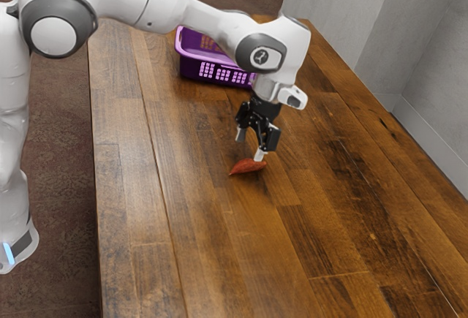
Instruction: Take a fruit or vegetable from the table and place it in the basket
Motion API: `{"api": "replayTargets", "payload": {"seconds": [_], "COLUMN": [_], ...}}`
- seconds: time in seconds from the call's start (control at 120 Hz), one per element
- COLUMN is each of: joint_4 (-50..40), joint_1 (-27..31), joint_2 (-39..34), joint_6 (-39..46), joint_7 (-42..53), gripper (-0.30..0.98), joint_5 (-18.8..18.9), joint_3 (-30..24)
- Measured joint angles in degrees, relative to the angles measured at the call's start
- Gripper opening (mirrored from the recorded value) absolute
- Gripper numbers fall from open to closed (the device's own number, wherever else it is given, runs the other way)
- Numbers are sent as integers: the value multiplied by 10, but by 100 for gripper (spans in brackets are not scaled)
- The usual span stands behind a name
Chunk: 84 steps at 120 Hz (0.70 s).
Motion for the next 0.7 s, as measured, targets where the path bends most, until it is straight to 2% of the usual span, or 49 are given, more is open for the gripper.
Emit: {"api": "replayTargets", "payload": {"seconds": [0.183,0.358,0.7], "joint_4": [-25,-25,-19], "joint_1": [1,1,1], "joint_2": [-3,9,29], "joint_6": [1,4,12], "joint_7": [47,86,148], "gripper": [69,69,69], "joint_5": [7,20,24], "joint_3": [-1,-2,-4]}}
